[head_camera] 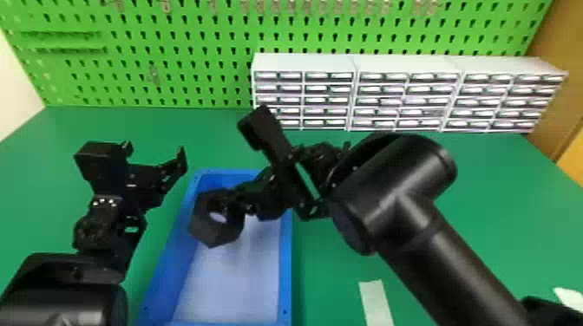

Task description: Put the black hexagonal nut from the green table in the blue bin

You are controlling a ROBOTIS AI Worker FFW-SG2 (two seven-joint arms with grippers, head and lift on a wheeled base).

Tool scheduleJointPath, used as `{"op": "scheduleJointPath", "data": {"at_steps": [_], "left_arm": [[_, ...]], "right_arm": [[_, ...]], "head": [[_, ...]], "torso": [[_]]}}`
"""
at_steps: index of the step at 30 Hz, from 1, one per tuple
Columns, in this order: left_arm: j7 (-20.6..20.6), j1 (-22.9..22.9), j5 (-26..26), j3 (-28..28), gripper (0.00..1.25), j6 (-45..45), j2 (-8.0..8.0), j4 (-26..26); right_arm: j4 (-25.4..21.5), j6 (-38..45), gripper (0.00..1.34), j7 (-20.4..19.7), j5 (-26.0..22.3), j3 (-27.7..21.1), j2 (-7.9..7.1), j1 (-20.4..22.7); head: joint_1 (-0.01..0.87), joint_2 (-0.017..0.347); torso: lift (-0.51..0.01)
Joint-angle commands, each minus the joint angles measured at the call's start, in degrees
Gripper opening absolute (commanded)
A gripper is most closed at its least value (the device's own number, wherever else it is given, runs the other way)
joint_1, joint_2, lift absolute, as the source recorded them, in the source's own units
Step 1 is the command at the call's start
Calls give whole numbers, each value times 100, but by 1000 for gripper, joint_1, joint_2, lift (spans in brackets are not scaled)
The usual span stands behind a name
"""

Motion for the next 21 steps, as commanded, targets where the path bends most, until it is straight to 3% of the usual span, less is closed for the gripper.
{"op": "scheduleJointPath", "data": {"at_steps": [1,21], "left_arm": [[0,-4,-5,-2,999,0,0,0],[0,-4,-5,16,999,0,0,0]], "right_arm": [[215,-136,193,-35,-61,217,-19,-9],[742,-329,195,-96,79,674,-125,-132]], "head": [[686,52],[686,52]], "torso": [[-97],[-97]]}}
